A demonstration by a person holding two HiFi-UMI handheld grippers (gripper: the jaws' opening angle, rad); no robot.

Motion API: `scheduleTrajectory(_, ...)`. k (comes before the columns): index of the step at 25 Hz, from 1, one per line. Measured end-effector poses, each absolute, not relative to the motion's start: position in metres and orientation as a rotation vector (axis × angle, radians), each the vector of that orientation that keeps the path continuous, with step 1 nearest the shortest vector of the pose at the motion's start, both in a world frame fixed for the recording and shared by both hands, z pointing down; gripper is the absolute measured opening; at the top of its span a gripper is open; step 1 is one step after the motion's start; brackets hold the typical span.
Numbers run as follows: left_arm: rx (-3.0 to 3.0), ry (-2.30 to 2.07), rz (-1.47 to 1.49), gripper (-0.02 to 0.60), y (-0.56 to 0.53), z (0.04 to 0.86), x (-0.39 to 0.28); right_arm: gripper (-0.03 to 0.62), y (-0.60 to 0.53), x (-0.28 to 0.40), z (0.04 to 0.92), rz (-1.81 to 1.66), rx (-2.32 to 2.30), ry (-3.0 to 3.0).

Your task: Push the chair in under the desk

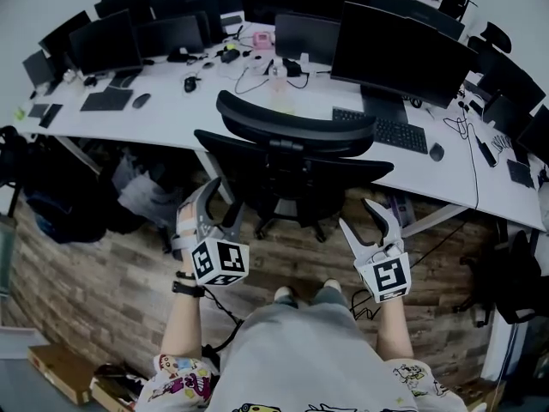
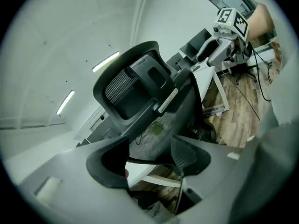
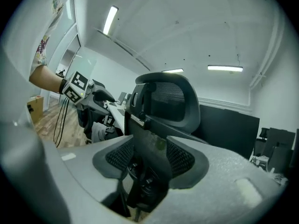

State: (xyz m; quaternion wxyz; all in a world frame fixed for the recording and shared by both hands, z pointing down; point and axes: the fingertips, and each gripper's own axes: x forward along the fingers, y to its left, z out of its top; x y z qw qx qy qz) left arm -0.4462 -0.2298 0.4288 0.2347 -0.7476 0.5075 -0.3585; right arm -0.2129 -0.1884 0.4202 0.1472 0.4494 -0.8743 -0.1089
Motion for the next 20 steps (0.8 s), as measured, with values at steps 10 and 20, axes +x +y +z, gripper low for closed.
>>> scheduleTrajectory(10,-2.336,1.533,-0.78,0.2,-0.186,0.445,-0.408,0.121,-0.163,-0.218,0.433,-0.094,1.343,-2.626)
scheduleTrajectory(20,-2.559,1.557,-0.618,0.065,-0.16,0.455,-0.382,0.002,-0.149,-0.215,0.434,0.067,1.39,-2.715)
